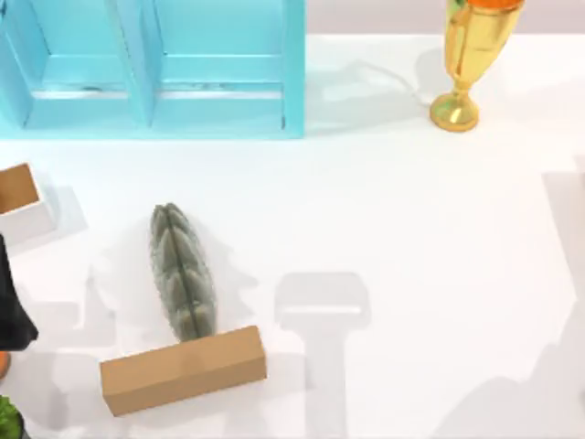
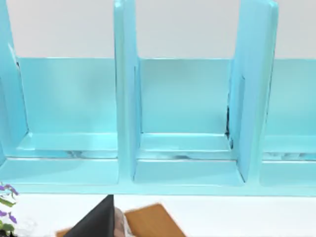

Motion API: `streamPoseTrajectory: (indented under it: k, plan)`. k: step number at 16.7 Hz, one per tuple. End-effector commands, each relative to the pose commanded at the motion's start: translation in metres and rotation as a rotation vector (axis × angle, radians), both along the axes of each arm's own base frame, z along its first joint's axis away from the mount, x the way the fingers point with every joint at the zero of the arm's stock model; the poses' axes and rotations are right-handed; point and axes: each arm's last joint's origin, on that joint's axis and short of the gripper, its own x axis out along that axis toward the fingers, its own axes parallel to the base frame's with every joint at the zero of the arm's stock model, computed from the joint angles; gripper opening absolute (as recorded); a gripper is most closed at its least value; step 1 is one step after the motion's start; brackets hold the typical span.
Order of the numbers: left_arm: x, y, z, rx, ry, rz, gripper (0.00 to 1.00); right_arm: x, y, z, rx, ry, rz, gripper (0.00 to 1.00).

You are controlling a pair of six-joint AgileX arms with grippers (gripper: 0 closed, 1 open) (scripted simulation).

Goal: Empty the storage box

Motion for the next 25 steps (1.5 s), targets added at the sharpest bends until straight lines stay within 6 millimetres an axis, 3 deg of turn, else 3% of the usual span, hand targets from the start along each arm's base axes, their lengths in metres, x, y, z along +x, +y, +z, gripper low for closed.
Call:
streamPoseTrajectory:
  k: [9, 14, 25]
  plan:
    - [0.000, 0.000, 0.000, 0.000, 0.000, 0.000, 1.00, 0.001, -0.002, -0.079, -0.002, -0.003, 0.001, 1.00]
    - [0.000, 0.000, 0.000, 0.000, 0.000, 0.000, 1.00, 0.001, -0.002, -0.085, 0.000, 0.001, 0.000, 1.00]
    - [0.000, 0.000, 0.000, 0.000, 0.000, 0.000, 1.00, 0.001, -0.002, -0.085, 0.000, 0.001, 0.000, 0.17]
